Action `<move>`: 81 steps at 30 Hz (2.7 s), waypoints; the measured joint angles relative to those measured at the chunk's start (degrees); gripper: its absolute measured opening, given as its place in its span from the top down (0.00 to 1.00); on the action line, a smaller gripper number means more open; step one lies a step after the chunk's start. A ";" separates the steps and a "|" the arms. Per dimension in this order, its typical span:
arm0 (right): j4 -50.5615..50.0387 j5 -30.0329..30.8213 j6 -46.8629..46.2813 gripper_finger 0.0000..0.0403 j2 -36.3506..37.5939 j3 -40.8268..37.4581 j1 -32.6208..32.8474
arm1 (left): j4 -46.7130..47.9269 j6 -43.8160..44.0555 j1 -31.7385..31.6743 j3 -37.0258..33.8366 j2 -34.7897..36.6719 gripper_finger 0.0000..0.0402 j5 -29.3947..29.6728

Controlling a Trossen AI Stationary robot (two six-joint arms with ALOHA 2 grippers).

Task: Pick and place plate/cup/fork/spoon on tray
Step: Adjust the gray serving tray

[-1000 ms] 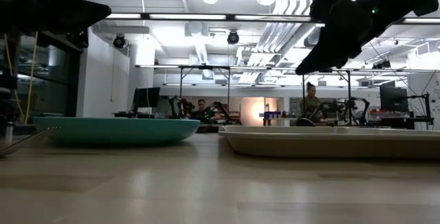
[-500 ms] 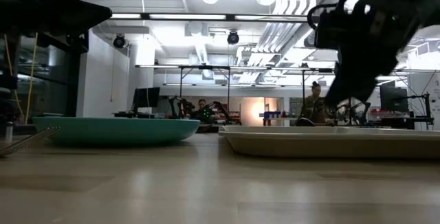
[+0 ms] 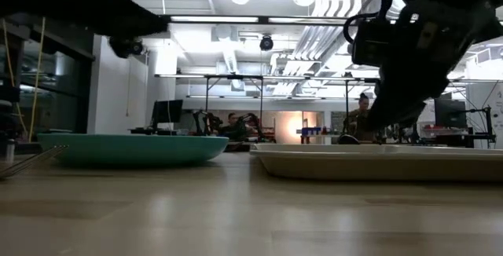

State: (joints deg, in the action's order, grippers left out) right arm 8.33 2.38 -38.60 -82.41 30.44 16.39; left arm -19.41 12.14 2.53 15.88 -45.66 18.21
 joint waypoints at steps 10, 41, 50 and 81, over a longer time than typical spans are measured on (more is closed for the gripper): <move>-0.35 -1.26 3.98 1.00 0.00 0.00 1.78 | 8.49 -9.90 -6.30 30.87 -41.76 1.00 -1.30; 1.60 15.18 -12.70 1.00 -10.87 -0.07 11.42 | 12.42 -29.36 -17.84 61.53 -79.17 1.00 -3.67; -3.35 13.79 -13.64 1.00 -9.64 -0.07 11.40 | 20.90 -30.91 -17.88 61.53 -79.17 1.00 -1.06; -41.22 22.12 -24.68 1.00 -0.58 0.17 0.39 | 30.72 -12.68 -13.18 61.62 -78.85 1.00 3.42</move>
State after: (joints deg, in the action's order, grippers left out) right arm -32.89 24.50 -63.28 -82.99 30.60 16.79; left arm 11.31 -0.54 -10.66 77.49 -124.51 21.63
